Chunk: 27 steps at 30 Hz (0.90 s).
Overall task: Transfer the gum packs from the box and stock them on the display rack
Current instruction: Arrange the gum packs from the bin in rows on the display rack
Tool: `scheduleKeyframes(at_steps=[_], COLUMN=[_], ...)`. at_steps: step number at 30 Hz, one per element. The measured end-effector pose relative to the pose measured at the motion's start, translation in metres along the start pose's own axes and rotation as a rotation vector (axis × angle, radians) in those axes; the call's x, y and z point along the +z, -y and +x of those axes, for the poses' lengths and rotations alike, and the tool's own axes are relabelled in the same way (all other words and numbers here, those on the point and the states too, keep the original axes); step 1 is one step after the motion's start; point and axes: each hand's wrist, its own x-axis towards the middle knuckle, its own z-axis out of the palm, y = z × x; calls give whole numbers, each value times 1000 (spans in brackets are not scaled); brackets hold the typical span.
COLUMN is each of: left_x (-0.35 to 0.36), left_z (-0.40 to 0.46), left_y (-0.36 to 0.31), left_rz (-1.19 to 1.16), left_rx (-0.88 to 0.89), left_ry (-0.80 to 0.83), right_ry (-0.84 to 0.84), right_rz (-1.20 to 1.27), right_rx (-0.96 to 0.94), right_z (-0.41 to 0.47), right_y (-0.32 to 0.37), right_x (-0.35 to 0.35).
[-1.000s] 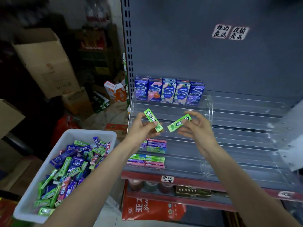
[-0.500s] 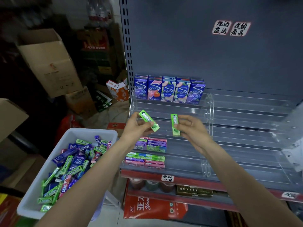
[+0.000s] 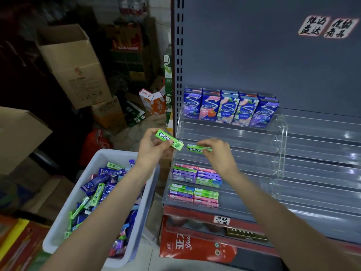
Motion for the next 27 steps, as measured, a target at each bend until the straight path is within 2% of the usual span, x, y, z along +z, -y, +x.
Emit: scheduleKeyframes(at_steps=[5, 15, 20, 27], left_x=[-6, 35, 51, 60], left_z=[10, -3, -11, -20], left_y=[9, 45, 63, 73], left_rz=[39, 276, 337, 398], left_rx=[-17, 49, 91, 88], left_ry=[23, 246, 273, 271], right_ry=[0, -6, 41, 189], right_rz=[-12, -78, -140, -234], right_rx=[18, 129, 224, 243], right_z=[1, -39, -62, -72], right_y=[6, -42, -77, -94], right_x=[13, -13, -23, -23])
